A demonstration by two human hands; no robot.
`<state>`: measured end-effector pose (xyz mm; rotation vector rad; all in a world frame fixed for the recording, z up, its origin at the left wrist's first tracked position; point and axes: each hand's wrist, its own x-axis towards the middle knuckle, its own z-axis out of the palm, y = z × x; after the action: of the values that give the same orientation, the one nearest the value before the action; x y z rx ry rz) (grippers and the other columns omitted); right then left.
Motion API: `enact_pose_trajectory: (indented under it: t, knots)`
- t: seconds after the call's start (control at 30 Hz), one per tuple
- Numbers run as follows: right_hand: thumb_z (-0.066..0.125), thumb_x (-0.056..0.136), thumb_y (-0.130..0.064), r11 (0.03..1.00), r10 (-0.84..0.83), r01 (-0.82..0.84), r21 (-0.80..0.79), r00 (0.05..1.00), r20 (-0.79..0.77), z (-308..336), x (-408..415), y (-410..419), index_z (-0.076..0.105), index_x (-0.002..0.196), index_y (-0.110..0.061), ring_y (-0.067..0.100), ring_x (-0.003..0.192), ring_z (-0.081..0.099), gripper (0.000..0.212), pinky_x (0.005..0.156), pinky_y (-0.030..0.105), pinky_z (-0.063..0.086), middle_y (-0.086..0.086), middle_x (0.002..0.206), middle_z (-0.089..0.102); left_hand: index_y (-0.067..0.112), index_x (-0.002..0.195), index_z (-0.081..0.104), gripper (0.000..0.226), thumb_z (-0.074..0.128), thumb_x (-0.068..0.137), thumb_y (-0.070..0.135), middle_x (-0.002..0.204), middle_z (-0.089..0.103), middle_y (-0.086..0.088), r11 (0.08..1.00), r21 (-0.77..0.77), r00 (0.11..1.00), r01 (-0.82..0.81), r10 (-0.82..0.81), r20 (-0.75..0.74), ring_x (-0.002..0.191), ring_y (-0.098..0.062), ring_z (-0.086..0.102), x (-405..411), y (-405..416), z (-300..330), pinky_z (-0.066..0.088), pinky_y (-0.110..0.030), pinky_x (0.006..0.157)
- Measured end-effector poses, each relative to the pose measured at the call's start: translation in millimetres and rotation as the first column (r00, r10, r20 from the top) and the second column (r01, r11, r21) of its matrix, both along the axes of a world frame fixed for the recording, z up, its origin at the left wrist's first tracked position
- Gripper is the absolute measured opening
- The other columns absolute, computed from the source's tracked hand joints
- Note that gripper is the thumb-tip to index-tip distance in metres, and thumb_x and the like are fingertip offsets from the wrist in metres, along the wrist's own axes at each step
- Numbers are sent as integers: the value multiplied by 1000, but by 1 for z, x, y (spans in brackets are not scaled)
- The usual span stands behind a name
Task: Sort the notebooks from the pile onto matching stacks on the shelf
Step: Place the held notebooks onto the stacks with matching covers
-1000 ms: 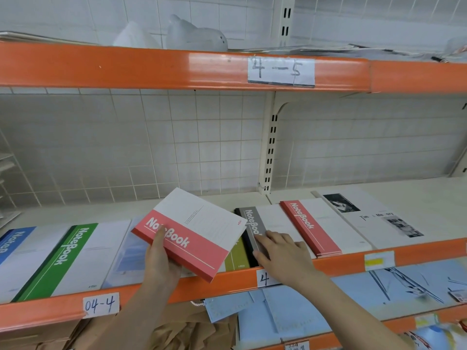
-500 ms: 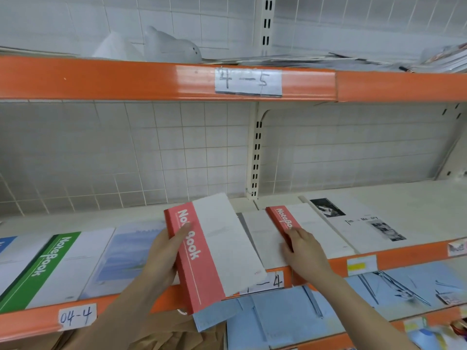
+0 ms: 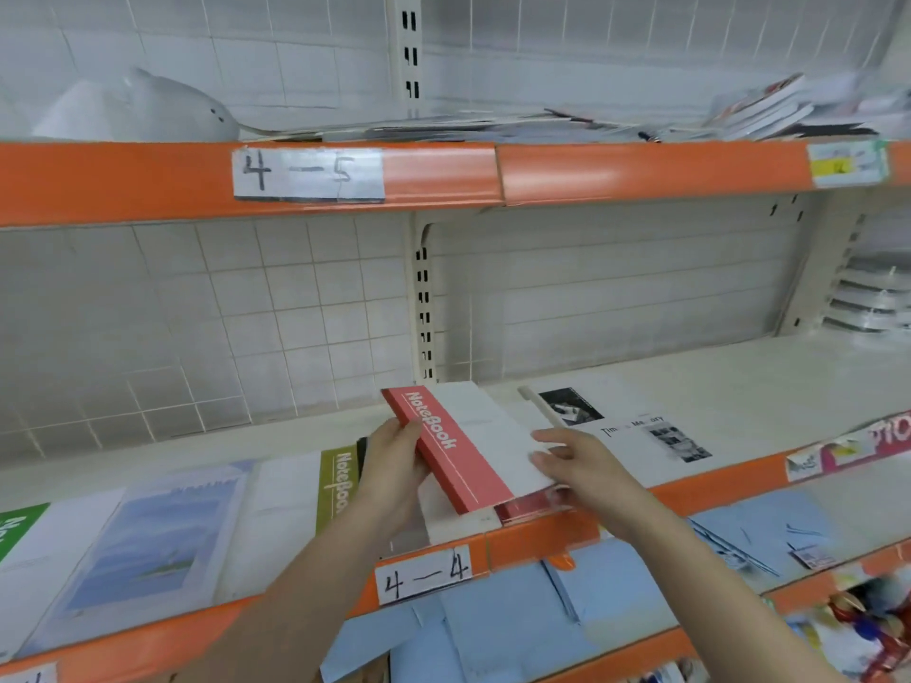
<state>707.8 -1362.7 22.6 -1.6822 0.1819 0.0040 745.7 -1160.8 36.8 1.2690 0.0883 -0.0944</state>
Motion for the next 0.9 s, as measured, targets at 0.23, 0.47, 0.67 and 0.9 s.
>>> enact_pose_trajectory:
  t: [0.23, 0.47, 0.67, 0.9]
  knots:
    - [48, 95, -6, 879, -200, 225, -421, 974, 104, -25, 25, -42, 50, 129, -3, 26, 76, 62, 34, 75, 34, 48, 15, 104, 62, 4, 135, 41, 44, 56, 94, 5, 120, 48, 2, 840, 540, 973, 42, -157, 167, 118, -15, 45, -7, -51, -8, 36, -17, 92]
    - [43, 93, -10, 492, -157, 200, -847, 978, 140, -56, 36, -50, 63, 113, -9, 33, 107, 45, 29, 84, 32, 32, 15, 109, 56, 16, 145, 31, 61, 60, 92, 21, 144, 39, -4, 405, 913, 919, 42, -374, 124, 135, -18, 31, -12, -57, -56, 26, -26, 110]
    - [42, 93, -1, 622, -96, 184, -761, 983, 159, -55, 39, -51, 63, 97, 3, 31, 92, 55, 22, 78, 35, 43, 17, 97, 56, 19, 147, 29, 72, 62, 88, 43, 146, 38, -1, 282, 953, 899, -114, -379, 220, 135, -15, 30, -16, -56, -70, 22, -24, 110]
    - [46, 90, -1, 622, -77, 230, -748, 969, 234, -57, 32, -48, 48, 77, -17, 24, 75, 43, 21, 54, 23, 26, -1, 71, 42, 23, 139, 43, 63, 63, 85, 49, 134, 51, 4, 261, 931, 911, -255, -259, 322, 129, -15, 37, -21, -60, -80, 27, -26, 107]
